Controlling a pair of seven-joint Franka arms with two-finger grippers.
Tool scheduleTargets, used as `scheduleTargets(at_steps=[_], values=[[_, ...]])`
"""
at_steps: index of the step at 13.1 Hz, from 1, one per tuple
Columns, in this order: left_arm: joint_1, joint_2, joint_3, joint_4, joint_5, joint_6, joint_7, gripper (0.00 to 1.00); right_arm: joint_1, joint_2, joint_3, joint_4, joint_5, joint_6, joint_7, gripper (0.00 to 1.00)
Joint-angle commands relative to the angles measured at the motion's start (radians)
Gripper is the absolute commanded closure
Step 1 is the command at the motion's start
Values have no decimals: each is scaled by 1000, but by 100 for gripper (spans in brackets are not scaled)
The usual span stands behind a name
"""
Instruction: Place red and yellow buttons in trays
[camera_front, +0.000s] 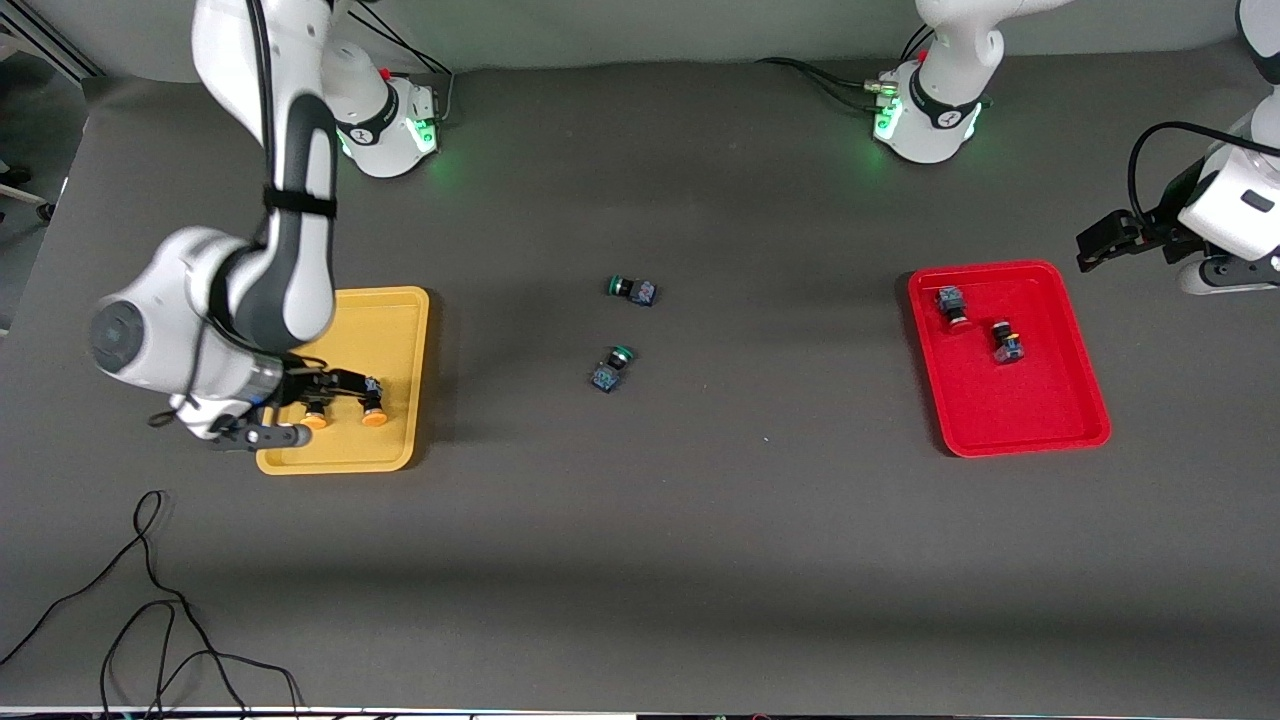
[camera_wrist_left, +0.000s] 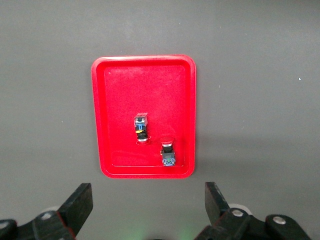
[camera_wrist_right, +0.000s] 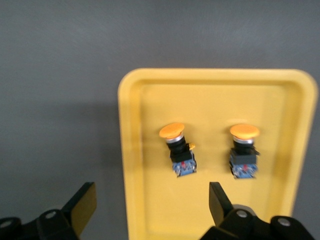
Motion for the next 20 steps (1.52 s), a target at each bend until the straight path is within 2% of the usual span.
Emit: scheduleTargets(at_steps=[1, 6, 8, 9, 11, 14, 17, 20], values=[[-6, 9, 3, 28, 0, -30, 13, 0, 65, -11, -116, 74, -38, -100, 36, 0], [-5, 9, 3, 30, 3, -30, 13, 0, 65, -12, -173, 249, -89, -227, 69, 0], [-5, 11, 4, 28, 3, -30, 13, 0, 67, -78, -149, 280, -160, -246, 155, 0], [-5, 11, 4, 30, 3, -30, 13, 0, 61, -133, -102, 280, -209, -246, 209, 0], [-5, 11, 4, 28, 3, -30, 13, 0, 3, -262, 24, 280, -341, -238, 308, 0], [-5, 11, 4, 28, 3, -32, 13, 0, -201, -399, 286, 279, -478, -235, 393, 0], [-5, 11, 3, 28, 3, -32, 13, 0, -451, -492, 570, 271, -573, -234, 429, 0], [-5, 11, 4, 28, 3, -32, 13, 0, -712, -554, 832, 250, -604, -234, 441, 0]])
